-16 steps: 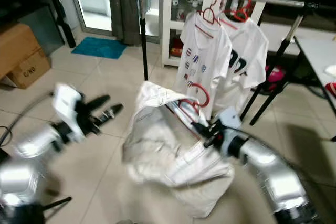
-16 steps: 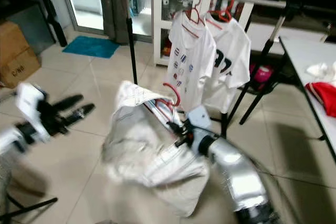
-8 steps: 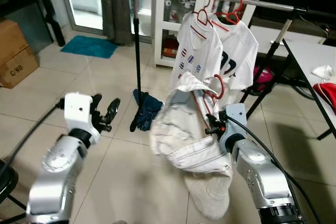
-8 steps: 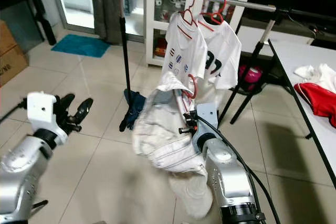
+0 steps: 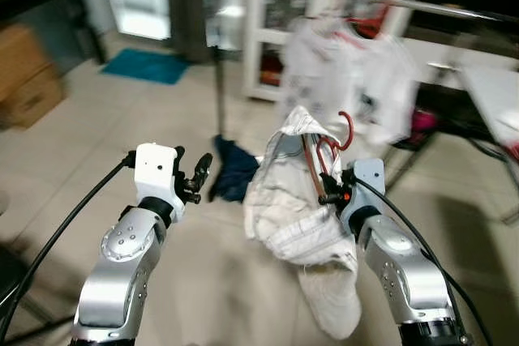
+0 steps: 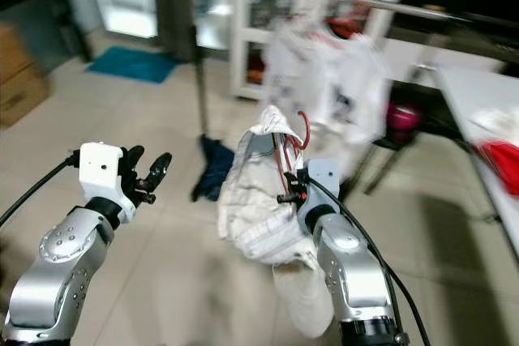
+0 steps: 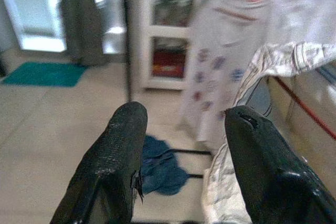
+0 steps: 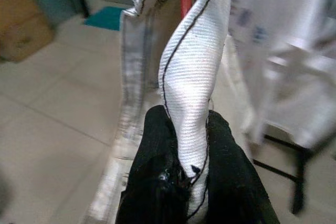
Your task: Hang hanger
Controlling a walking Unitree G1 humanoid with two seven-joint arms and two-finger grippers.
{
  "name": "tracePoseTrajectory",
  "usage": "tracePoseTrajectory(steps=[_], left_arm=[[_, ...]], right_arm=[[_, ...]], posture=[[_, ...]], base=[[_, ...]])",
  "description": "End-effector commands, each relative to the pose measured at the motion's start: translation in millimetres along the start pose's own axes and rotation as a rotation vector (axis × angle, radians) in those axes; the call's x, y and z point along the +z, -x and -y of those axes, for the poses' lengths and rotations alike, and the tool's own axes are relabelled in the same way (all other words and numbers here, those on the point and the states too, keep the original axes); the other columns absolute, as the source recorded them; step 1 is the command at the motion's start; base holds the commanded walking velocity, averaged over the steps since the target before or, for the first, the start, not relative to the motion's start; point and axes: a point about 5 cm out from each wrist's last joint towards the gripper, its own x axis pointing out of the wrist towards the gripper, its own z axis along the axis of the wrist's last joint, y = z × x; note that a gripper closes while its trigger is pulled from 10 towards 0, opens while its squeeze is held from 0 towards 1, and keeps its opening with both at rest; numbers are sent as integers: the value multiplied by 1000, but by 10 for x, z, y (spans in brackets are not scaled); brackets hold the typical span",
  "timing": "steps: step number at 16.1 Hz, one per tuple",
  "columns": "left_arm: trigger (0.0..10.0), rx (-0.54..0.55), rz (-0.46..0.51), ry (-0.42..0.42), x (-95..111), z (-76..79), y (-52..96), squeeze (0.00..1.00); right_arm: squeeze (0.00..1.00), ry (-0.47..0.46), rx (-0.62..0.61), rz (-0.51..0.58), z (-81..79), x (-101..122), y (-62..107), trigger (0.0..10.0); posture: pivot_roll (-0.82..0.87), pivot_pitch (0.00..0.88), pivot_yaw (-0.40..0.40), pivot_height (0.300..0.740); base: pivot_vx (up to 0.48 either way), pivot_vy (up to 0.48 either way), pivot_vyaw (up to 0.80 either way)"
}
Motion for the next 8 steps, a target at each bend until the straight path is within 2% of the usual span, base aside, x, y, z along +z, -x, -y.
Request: tracePoseTrajectory(steps=[1, 3, 8], left_arm=[[10000, -1, -12, -7, 0, 15, -18, 0], [10000, -4, -12, -9, 6, 23, -21, 0], [10000, -5, -15, -18, 10, 4, -26, 0]], right_arm=[[0, -21, 43, 90, -66, 186, 17, 10000], [0, -53, 62, 94, -85, 191, 15, 10000], [0, -53, 75, 116, -114, 233, -16, 10000]], posture=[[-45, 30, -24, 740], [-42, 28, -25, 740], [-31, 11, -21, 740]], base=[[345, 0, 0], [347, 0, 0], [349, 0, 0]])
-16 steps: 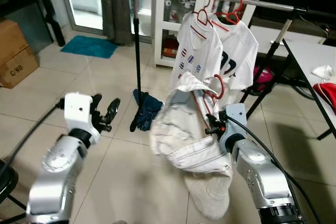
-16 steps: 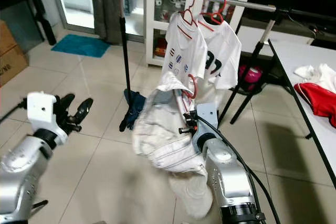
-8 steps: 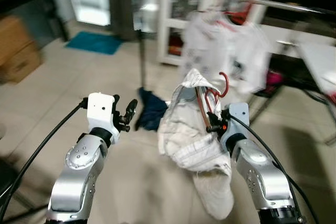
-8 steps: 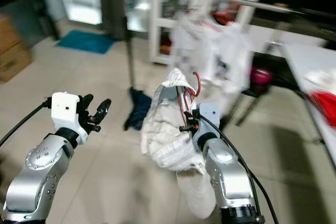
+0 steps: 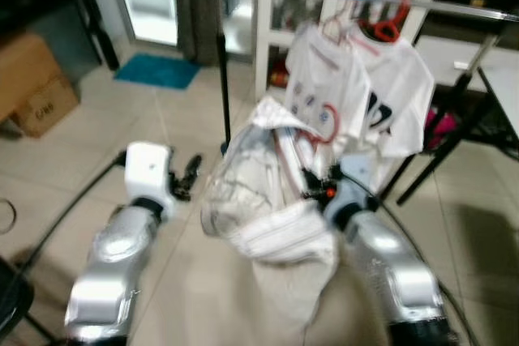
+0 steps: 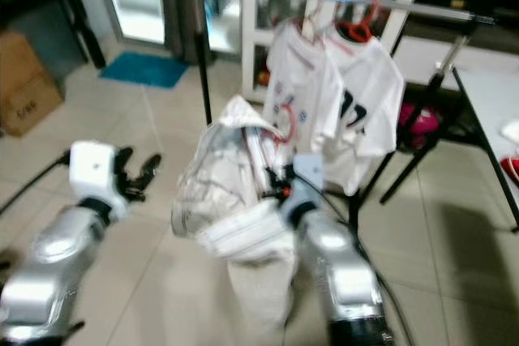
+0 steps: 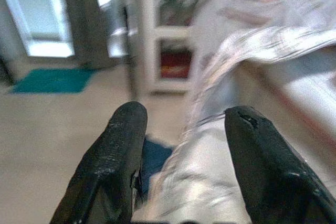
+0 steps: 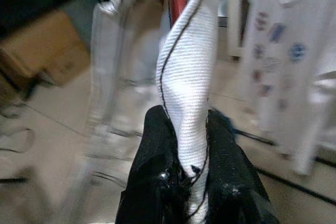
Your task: Hang hanger
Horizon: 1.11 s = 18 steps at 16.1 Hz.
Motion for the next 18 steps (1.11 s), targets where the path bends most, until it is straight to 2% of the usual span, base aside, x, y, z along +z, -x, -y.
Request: tracePoseTrajectory(steps=[1, 8, 12, 15, 18], left_arm=[[10000, 28, -20, -16, -31, -85, 33, 0], [10000, 16, -20, -14, -25, -71, 12, 0], [10000, 13, -22, -16, -39, -69, 13, 0], [10000, 11, -21, -15, -39, -57, 7, 0], [10000, 10, -23, -18, -34, -70, 6, 0]], right_arm=[[0, 16, 21, 96, -71, 204, -28, 10000], [0, 23, 15, 94, -50, 207, -37, 10000], [0, 62, 12, 84, -39, 208, -28, 10000], [0, 81, 5, 78, -30, 203, -33, 10000], [0, 51, 6, 90, -37, 207, -42, 10000]], posture=[[-30, 7, -18, 740], [-36, 5, -17, 740], [-42, 6, -18, 740], [-40, 6, -19, 740], [-37, 6, -17, 740]], base=[[345, 0, 0], [349, 0, 0], [351, 0, 0], [349, 0, 800], [349, 0, 0]])
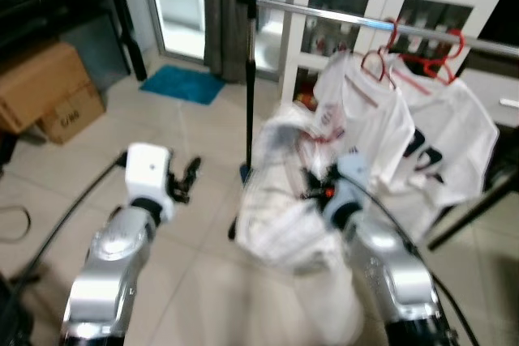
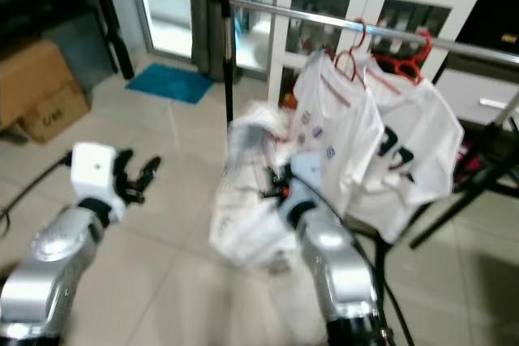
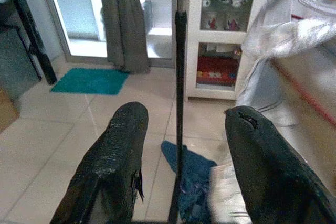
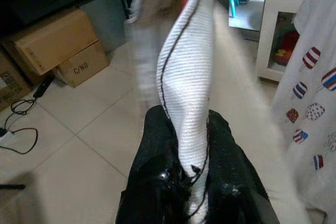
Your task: Hang hanger
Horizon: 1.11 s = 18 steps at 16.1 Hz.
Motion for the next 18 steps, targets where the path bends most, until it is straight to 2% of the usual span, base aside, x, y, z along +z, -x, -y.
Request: tracePoseTrajectory(steps=[1, 18], left_arm=[[10000, -32, 13, 3, 31, 84, -21, 0], [10000, -65, 11, 2, 44, 145, -34, 0]], right_arm=[[0, 24, -20, 94, 81, 199, 15, 10000], [0, 28, -44, 116, 128, 246, 22, 10000]], posture=[[-37, 7, -15, 740], [-39, 18, -15, 740]], base=[[349, 0, 0], [351, 0, 0]])
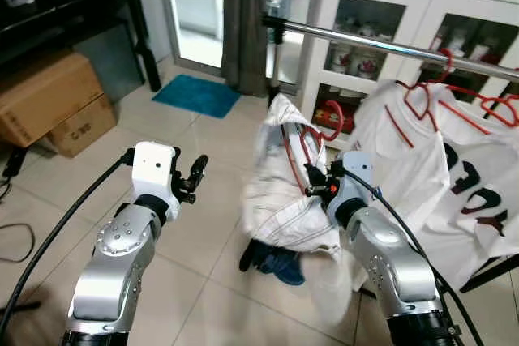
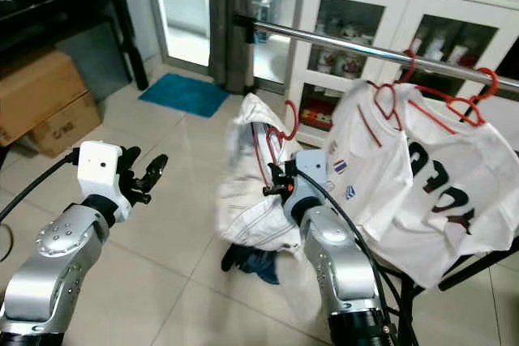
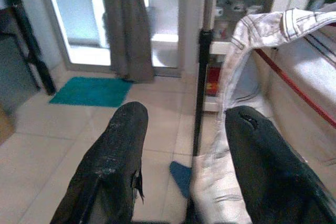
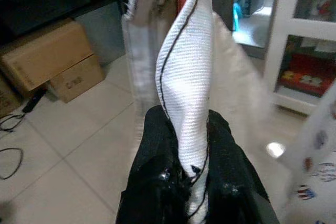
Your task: Hang hanger
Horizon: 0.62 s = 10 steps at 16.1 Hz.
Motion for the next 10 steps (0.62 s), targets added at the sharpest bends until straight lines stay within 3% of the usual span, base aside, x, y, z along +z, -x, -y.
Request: tracePoseTrajectory(steps=[1, 3, 7, 10], left_arm=[[10000, -33, 12, -4, 36, 83, -11, 0], [10000, -39, 9, -2, 24, 97, 3, 0], [10000, -49, 7, -4, 22, 105, 4, 0], [10000, -50, 8, -7, 23, 110, 10, 0]], right_arm=[[0, 16, -22, 95, 50, 197, 23, 10000], [0, 10, -26, 96, 57, 198, 29, 10000], [0, 26, -13, 98, 30, 204, 25, 10000], [0, 36, 0, 97, 13, 210, 15, 10000]], posture=[[-39, 19, -17, 740], [-40, 21, -16, 740], [-38, 19, -15, 740], [-34, 16, -19, 740]], base=[[352, 0, 0], [349, 0, 0], [350, 0, -773], [351, 0, 0]])
